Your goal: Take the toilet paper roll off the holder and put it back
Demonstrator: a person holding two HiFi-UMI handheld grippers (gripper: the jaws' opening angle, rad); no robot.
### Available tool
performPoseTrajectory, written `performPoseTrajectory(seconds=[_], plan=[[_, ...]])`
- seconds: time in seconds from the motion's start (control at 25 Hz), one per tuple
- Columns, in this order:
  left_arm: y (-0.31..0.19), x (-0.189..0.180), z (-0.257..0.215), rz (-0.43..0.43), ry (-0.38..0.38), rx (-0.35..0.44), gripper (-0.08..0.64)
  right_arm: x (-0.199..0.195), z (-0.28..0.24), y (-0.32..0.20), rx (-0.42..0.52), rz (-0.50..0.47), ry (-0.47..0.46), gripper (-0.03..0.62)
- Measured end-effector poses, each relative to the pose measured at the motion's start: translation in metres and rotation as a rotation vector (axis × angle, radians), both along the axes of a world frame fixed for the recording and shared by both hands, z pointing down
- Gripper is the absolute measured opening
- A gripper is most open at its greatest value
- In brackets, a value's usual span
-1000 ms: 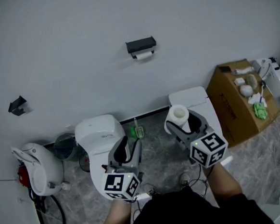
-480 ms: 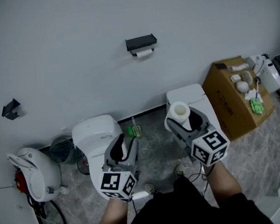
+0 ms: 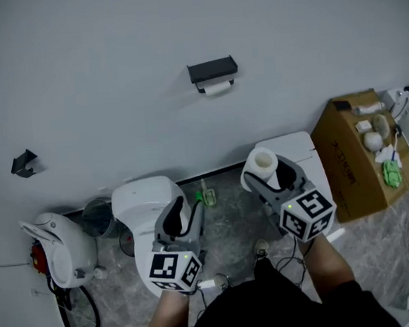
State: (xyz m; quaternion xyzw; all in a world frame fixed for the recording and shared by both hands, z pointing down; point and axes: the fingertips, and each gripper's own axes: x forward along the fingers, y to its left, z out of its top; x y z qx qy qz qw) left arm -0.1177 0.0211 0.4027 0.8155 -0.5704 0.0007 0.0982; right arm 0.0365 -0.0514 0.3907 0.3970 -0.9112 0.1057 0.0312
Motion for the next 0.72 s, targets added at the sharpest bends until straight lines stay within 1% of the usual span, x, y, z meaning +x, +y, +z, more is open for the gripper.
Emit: performPoseTrajectory(seconds=[0.16,0.36,0.56,0.72], plan=[[-0.043,0.028,-0.004,-0.042,-0.009,-0.007,0.166,0.023,0.000,-0.047,0.007,-0.038,-0.002,0.295],[-0.081,0.068,-0.008,-0.073,-0.029,-0.005,0.166,0.053,0.006,-0.090,-0.002,-0.087,-0.020,0.295],[-0.105,0.093,-0.011,-0.077,-0.034,-0.005,0.166,0.070,0.008,-0.115,-0.015,-0.108,-0.046,0.295],[-0.119,0.101,-0.012,-0.065,-0.037,0.003,0.166,0.077,0.008,-0.125,-0.014,-0.104,-0.046,0.295]])
